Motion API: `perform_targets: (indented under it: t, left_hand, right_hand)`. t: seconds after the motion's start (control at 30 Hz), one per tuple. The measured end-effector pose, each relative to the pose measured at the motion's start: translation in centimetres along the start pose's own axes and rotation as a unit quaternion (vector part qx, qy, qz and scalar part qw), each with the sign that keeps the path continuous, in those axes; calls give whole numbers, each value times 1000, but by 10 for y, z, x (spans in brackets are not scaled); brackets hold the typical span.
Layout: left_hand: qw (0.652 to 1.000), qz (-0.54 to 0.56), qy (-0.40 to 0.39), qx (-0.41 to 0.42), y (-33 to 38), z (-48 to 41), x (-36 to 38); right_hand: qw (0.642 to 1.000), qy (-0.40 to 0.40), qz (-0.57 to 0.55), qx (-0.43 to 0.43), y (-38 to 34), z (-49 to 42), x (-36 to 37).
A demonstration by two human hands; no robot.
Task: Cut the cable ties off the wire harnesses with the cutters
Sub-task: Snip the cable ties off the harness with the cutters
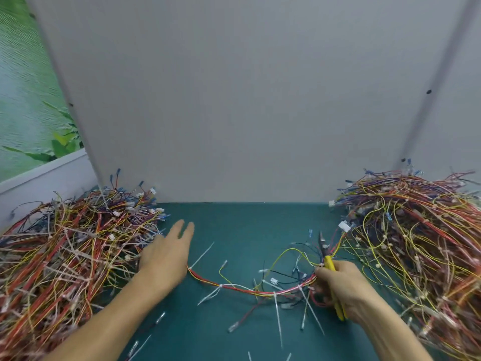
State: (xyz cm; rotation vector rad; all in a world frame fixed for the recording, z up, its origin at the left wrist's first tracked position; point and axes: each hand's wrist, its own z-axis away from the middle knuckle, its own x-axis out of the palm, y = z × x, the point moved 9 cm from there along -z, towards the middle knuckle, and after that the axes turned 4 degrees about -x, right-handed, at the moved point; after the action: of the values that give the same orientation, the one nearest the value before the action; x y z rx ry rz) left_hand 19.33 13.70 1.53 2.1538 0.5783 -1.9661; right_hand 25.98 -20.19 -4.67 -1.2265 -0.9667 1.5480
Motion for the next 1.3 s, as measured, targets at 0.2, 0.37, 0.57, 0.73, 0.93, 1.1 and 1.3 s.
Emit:
perform_targets:
  t: [0.2,0.37,0.57,0.73,0.93,1.1,1.3]
  left_hand:
    - [989,7,-102,-105,-3,28,22]
    - [983,56,-126,-122,-1,34,45]
    - [971,206,-55,-110,20,28,26]
    - [849,525,38,-52,36,13,-28]
    - [701,696,-35,-152,28,-4,7]
    - [666,693,-141,-236,25,14,78]
    - [634,746,-71,-190,18,-12,16]
  right_hand:
    - [944,-72,314,-65,-15,11,21]
    - [894,-172,399,-108,-16,26,49]
    - [925,-71,367,-72,-13,18,33]
    - [990,-32,127,-59,-22,2,28]
    - [971,152,161,-94,-37,-7,-12]
    - [996,85,-4,31,0,-9,-9]
    - [967,-28,-251,32,-43,-8,5]
